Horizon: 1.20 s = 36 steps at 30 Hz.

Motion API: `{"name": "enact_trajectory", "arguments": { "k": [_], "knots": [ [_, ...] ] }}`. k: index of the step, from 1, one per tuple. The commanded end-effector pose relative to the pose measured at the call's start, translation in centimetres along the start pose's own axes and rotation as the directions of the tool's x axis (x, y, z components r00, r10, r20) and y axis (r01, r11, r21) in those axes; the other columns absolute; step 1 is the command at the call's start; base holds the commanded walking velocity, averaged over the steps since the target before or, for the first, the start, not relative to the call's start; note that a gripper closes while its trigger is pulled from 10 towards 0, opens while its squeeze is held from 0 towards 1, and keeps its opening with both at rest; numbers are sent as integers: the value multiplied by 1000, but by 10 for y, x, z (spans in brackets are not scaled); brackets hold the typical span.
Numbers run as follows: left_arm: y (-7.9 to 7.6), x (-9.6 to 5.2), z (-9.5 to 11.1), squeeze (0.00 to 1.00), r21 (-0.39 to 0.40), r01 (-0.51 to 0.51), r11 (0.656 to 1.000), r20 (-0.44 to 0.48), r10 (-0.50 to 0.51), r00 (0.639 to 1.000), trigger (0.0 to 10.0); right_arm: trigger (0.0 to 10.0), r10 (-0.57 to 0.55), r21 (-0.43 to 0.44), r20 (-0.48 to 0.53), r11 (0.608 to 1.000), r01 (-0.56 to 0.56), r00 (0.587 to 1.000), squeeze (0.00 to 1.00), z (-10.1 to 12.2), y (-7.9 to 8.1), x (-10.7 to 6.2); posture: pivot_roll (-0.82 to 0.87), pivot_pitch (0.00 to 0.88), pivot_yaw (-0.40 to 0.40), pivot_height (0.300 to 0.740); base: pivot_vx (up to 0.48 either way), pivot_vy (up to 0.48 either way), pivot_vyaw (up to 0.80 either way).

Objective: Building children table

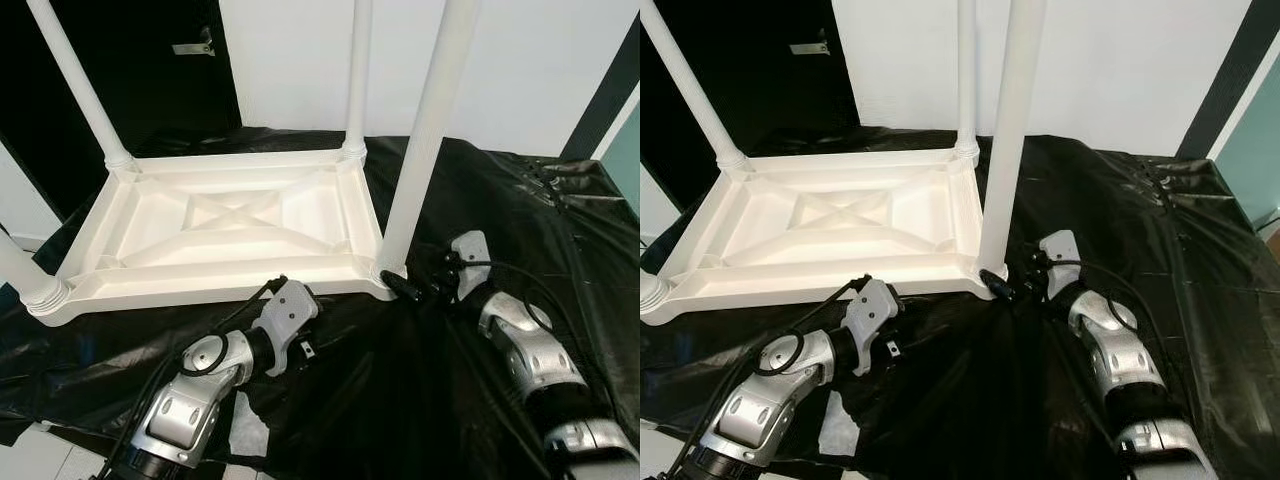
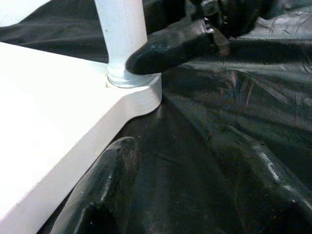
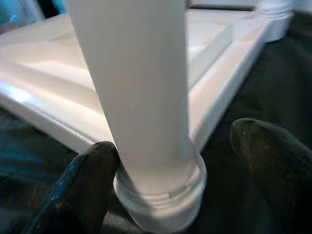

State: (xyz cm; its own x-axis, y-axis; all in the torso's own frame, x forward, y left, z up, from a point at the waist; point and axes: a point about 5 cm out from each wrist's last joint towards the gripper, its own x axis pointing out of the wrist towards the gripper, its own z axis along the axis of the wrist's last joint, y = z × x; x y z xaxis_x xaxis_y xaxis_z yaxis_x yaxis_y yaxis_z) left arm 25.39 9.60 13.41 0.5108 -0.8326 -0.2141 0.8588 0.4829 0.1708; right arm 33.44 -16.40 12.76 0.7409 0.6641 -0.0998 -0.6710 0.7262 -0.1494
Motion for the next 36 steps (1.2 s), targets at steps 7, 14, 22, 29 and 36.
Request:
{"name": "enact_trajectory", "arguments": {
  "k": [7,14,22,29,36],
  "knots": [
    [3,-6,0,0,12,-38,999,-11,38,999,10000,10000,191,-86,-42,977,-194,981,0,14,0,24,66,0,-35,740,0,0,0],
    [3,-7,0,0,10,-43,999,-14,43,999,10000,0,221,-105,-46,969,-224,974,0,19,-2,29,74,0,-40,740,0,0,0],
    [2,-6,0,0,9,-39,999,-12,39,999,10000,0,226,-79,-60,970,-230,972,0,12,-9,20,51,0,-27,740,0,0,0],
    [3,-4,1,0,13,-26,1000,-10,26,1000,10000,10000,155,-50,-60,986,-158,986,0,3,-10,16,37,0,-21,740,0,0,0],
    [0,-2,1,0,8,-17,1000,-7,17,1000,10000,10000,-111,-26,-95,994,109,989,0,-9,-1,21,33,0,-27,740,0,0,0]
  ]
}}
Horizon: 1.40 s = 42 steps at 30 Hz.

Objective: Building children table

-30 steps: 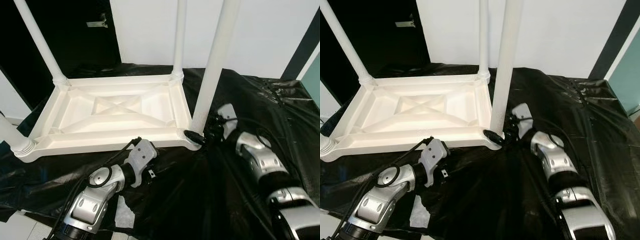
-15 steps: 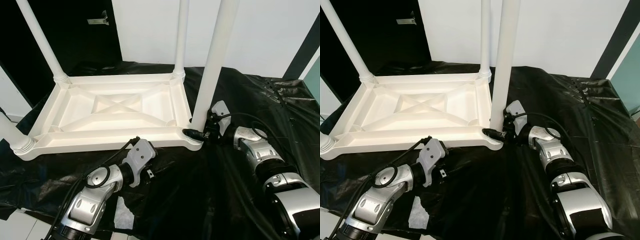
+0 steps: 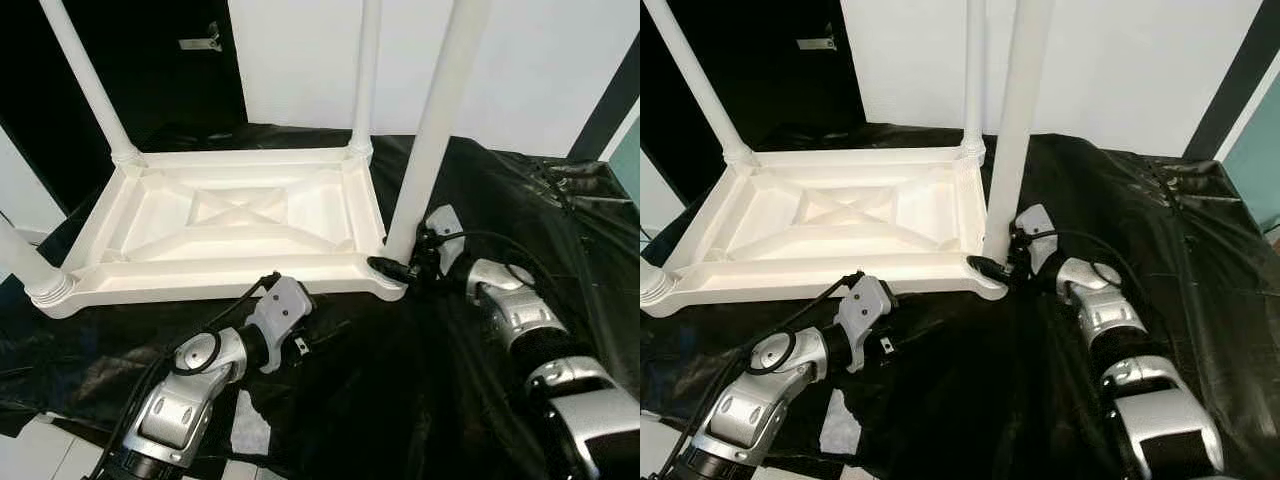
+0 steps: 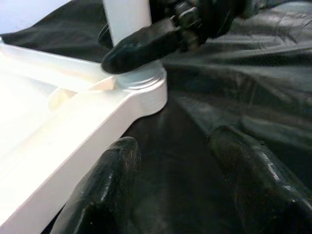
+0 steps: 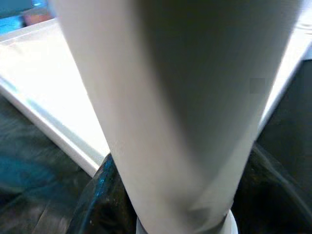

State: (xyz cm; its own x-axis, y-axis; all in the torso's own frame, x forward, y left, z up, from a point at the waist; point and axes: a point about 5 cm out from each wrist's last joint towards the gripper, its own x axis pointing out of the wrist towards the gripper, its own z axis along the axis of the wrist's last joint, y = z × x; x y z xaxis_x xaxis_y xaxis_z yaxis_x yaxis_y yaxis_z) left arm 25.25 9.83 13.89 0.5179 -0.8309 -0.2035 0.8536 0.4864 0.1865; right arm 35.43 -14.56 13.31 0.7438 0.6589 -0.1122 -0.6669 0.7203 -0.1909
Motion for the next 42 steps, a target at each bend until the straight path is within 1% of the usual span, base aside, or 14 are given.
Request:
{"name": "enact_trajectory", "arguments": {
  "k": [1,3,9,13,14,23,24,25,29,38,39,40,41,42],
  "knots": [
    [-1,1,-3,0,-7,-8,1000,-16,8,1000,10000,10000,-104,18,-86,994,106,991,0,-17,0,-5,33,0,-27,740,0,0,0],
    [-3,1,-3,0,-11,-6,1000,-16,6,1000,10000,10000,-278,120,-98,950,288,956,0,-22,12,-1,35,0,-32,740,0,0,0],
    [-4,0,-4,0,-13,-5,1000,-17,5,1000,10000,10000,-363,157,-90,915,373,928,0,-19,32,4,37,0,-40,740,0,0,0],
    [-6,2,-4,0,-14,-1,1000,-15,1,1000,10000,10000,-611,164,-154,759,630,777,0,-20,51,8,43,0,-52,740,0,0,0],
    [-7,3,-4,0,-16,0,1000,-13,0,1000,10000,10000,-620,181,-160,747,640,768,0,-19,55,11,45,0,-56,740,0,0,0],
    [-7,2,-5,0,-13,1,1000,-17,-2,1000,10000,10000,-629,191,-155,737,648,762,0,-11,61,6,51,0,-62,740,0,0,0],
    [-7,2,-5,0,-13,-1,1000,-16,1,1000,10000,10000,-623,199,-155,740,642,766,392,-9,63,7,52,0,-62,740,0,0,0],
    [-7,2,-4,0,-12,-2,1000,-16,2,1000,10000,10000,-623,210,-145,740,639,769,1000,-6,64,7,53,0,-63,740,0,0,0],
    [-8,3,-4,0,-10,-2,1000,-14,2,1000,10000,10000,-617,240,-115,743,625,778,1000,0,62,7,51,0,-61,740,0,0,0],
    [-8,4,-4,0,-12,1,1000,-13,-1,1000,10000,10000,-465,223,21,865,449,885,1000,8,52,-10,43,0,-65,740,0,0,0],
    [-7,4,-3,0,-13,-1,1000,-11,0,1000,10000,10000,-376,235,49,905,355,925,894,8,48,-18,40,0,-63,740,0,0,0],
    [-7,4,-3,0,-13,-1,1000,-11,0,1000,10000,10000,-376,235,49,905,355,925,894,8,48,-18,40,0,-63,740,0,0,0],
    [-7,4,-3,0,-13,0,1000,-10,0,1000,10000,10000,-317,201,69,933,298,946,0,9,44,-21,36,0,-61,740,0,0,0],
    [-7,5,-3,0,-12,1,1000,-9,-1,1000,10000,10000,-269,175,78,952,252,960,0,11,40,-23,33,0,-60,740,0,0,0]
  ]
}}
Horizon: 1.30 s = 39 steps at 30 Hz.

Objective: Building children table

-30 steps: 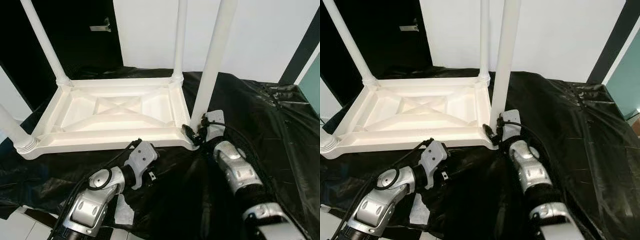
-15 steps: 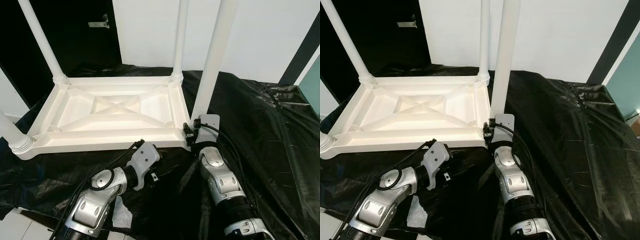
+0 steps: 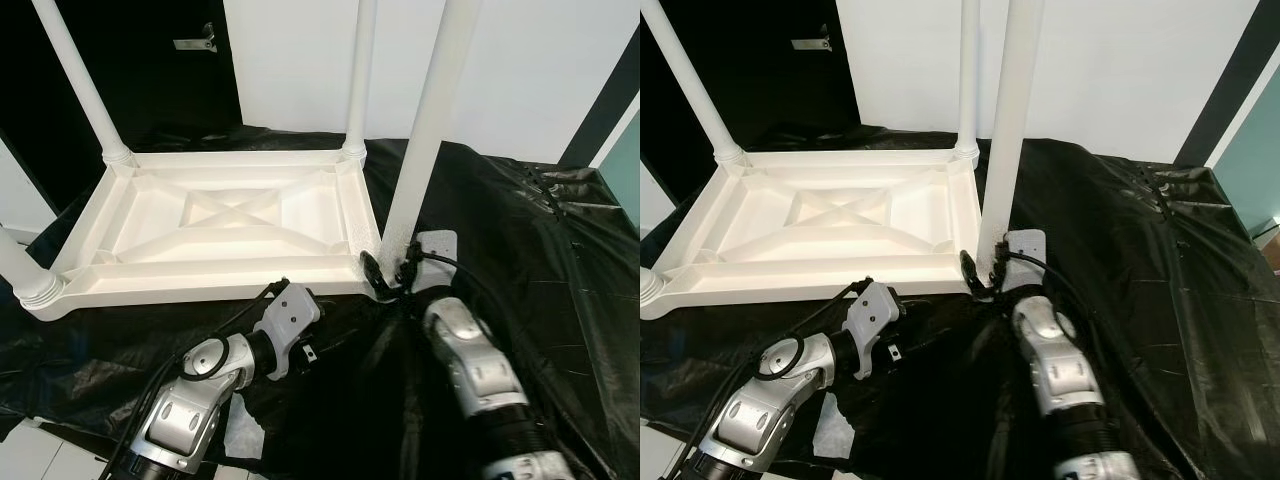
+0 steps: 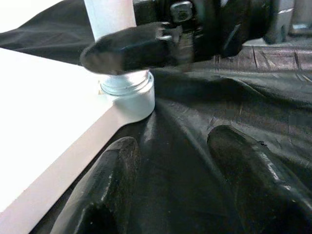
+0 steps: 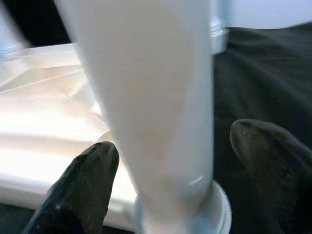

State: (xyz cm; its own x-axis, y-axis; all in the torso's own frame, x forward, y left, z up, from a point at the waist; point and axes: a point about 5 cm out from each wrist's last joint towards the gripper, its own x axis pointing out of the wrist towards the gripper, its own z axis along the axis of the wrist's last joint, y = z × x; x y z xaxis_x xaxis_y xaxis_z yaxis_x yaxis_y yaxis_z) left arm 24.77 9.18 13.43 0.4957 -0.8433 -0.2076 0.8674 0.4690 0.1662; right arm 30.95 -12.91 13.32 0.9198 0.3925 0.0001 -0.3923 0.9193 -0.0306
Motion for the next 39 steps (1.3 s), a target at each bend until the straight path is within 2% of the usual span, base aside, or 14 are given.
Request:
{"name": "enact_trajectory", "arguments": {
  "k": [1,14,20,21,22,23,26,27,33,35,36,37,38,39],
  "knots": [
    [1,1,0,0,5,-24,1000,-8,24,1000,10000,10000,108,-18,20,994,-107,994,0,7,-5,0,32,0,-60,740,0,0,0],
    [6,1,0,0,10,-31,999,-7,31,999,10000,10000,329,-176,-106,923,-343,938,0,6,-33,8,35,0,-56,740,0,0,0],
    [10,1,1,0,13,-70,997,1,70,998,10000,10000,492,-230,-156,825,-516,856,0,19,-27,30,58,0,-74,740,0,0,0],
    [10,0,1,0,13,-79,997,2,79,997,10000,7020,500,-235,-164,817,-526,850,0,20,-27,33,65,0,-81,740,0,0,0],
    [11,0,1,0,13,-85,996,2,85,996,10000,7020,509,-239,-169,810,-536,844,0,21,-28,35,65,0,-81,740,0,0,0],
    [12,0,1,0,13,-89,996,3,89,996,10000,3490,512,-239,-173,807,-541,841,0,21,-30,37,70,0,-89,740,0,0,0],
    [12,0,1,0,13,-91,996,3,91,996,10000,3490,514,-239,-175,806,-542,840,0,21,-30,37,70,0,-89,740,0,0,0],
    [12,-1,1,0,10,-98,995,4,98,995,10000,0,513,-233,-192,804,-547,836,0,19,-33,36,75,0,-98,740,0,0,0],
    [11,-1,0,0,6,-109,994,6,109,994,10000,0,506,-213,-225,808,-549,832,0,9,-41,31,73,0,-98,740,0,0,0],
    [11,-1,0,0,3,-107,994,7,107,994,10000,0,461,-200,-229,840,-505,857,0,5,-45,30,68,0,-93,740,0,0,0],
    [11,-2,-1,0,3,-107,994,6,106,994,10000,4667,442,-187,-222,855,-483,869,0,4,-45,30,67,0,-92,740,0,0,0],
    [11,-2,-1,0,3,-107,994,6,106,994,10000,4667,442,-187,-222,855,-483,869,0,4,-45,30,67,0,-92,740,0,0,0],
    [10,-2,-1,0,1,-102,995,4,102,995,10000,10000,380,-175,-222,890,-420,898,0,0,-45,30,61,0,-85,740,0,0,0],
    [10,-3,-1,0,1,-100,995,3,100,995,10000,10000,350,-174,-222,904,-390,910,0,-1,-44,30,61,0,-84,740,0,0,0]
  ]
}}
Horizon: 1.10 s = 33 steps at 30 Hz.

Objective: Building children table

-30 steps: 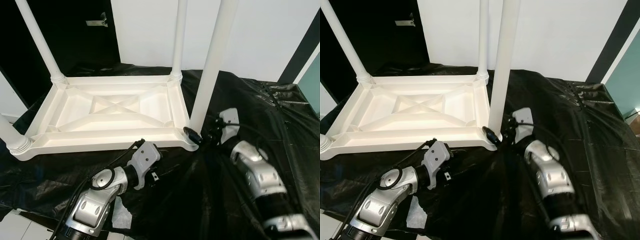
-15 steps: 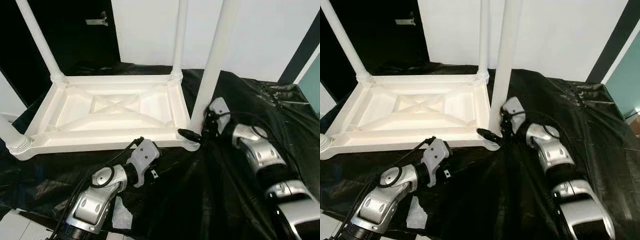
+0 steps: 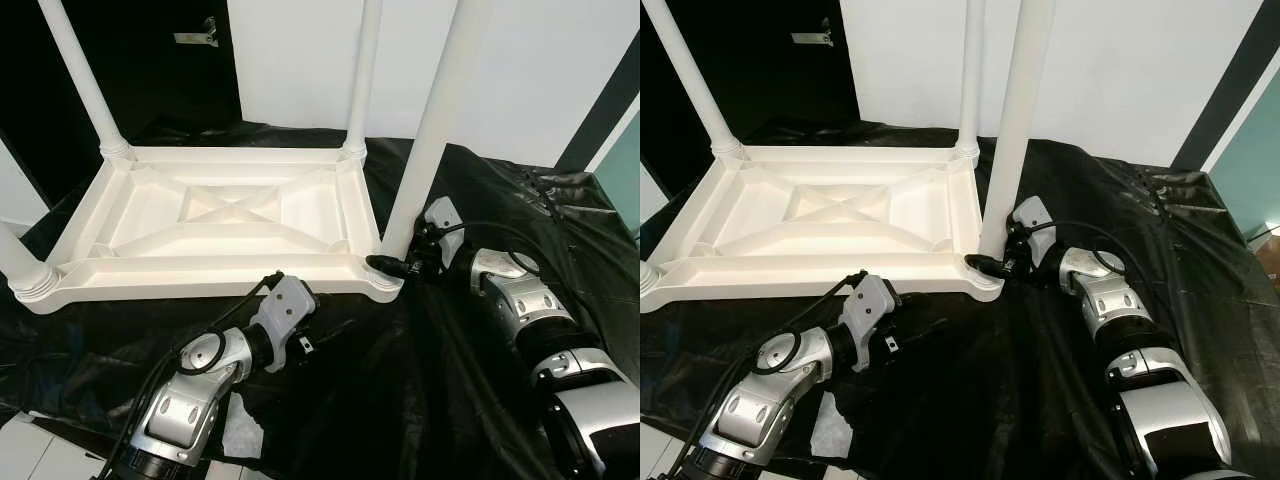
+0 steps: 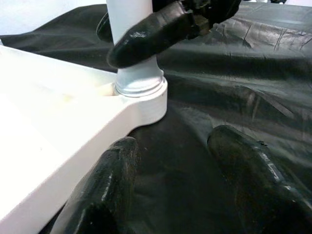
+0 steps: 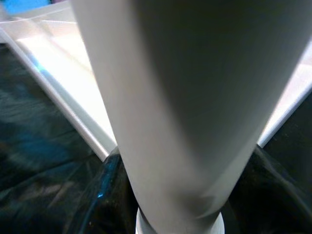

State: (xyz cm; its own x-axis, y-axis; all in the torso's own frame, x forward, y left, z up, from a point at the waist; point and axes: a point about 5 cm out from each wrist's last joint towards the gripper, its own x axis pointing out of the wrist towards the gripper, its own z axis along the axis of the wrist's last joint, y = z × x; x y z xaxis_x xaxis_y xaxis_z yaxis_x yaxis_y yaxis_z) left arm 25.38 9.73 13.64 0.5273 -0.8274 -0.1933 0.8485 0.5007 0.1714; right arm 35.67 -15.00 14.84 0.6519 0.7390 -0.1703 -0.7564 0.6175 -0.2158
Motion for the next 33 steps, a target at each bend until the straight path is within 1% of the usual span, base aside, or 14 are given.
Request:
{"name": "enact_trajectory", "arguments": {
  "k": [1,4,6,7,9,12,13,14,18,22,24,25,26,33],
  "knots": [
    [2,-1,-1,0,4,-63,998,-5,63,998,10000,10000,-66,26,-80,997,68,995,0,-16,0,-5,61,0,-84,740,0,0,0],
    [1,-1,-1,0,4,-57,998,-7,57,998,10000,10000,-144,49,-80,988,149,986,0,-17,4,-2,56,0,-77,740,0,0,0],
    [1,-1,-1,0,3,-52,999,-9,52,999,10000,10000,-225,90,-85,968,232,971,0,-18,10,2,50,0,-69,740,0,0,0],
    [1,-1,-1,0,3,-52,999,-9,52,999,10000,10000,-225,90,-85,968,232,971,0,-18,10,2,50,0,-69,740,0,0,0],
    [0,-1,-1,0,3,-44,999,-11,44,999,10000,10000,-321,110,-94,937,330,942,0,-19,19,8,42,0,-60,740,0,0,0],
    [0,-1,-1,0,4,-31,1000,-11,31,999,10000,10000,-476,112,-127,865,490,870,0,-20,34,16,38,0,-53,740,0,0,0],
    [0,-1,-1,0,4,-31,1000,-11,31,999,10000,10000,-476,112,-127,865,490,870,0,-20,34,16,38,0,-53,740,0,0,0],
    [0,-1,-1,0,5,-29,1000,-12,29,1000,10000,10000,-501,114,-133,849,516,855,0,-20,37,18,37,0,-51,740,0,0,0],
    [0,-1,-1,0,5,-22,1000,-13,22,1000,10000,10000,-652,195,-128,722,663,747,0,-12,54,30,37,0,-48,740,0,0,0],
    [-1,-1,-1,0,4,-21,1000,-13,21,1000,10000,10000,-667,212,-110,708,673,737,0,-7,56,31,36,0,-48,740,0,0,0],
    [-1,0,-1,0,3,-19,1000,-13,19,1000,10000,10000,-682,209,-90,699,684,725,0,-2,52,26,33,0,-51,740,0,0,0],
    [-2,0,-1,0,3,-18,1000,-12,18,1000,10000,10000,-689,205,-81,696,688,720,239,-1,50,23,34,0,-51,740,0,0,0],
    [-2,0,-1,0,2,-21,1000,-11,21,1000,10000,10000,-687,204,-62,702,683,724,1000,0,49,21,35,0,-52,740,0,0,0],
    [-1,1,1,0,1,-34,999,-2,34,999,10000,10000,-685,199,18,717,668,729,1000,6,44,11,36,0,-57,740,0,0,0]
  ]
}}
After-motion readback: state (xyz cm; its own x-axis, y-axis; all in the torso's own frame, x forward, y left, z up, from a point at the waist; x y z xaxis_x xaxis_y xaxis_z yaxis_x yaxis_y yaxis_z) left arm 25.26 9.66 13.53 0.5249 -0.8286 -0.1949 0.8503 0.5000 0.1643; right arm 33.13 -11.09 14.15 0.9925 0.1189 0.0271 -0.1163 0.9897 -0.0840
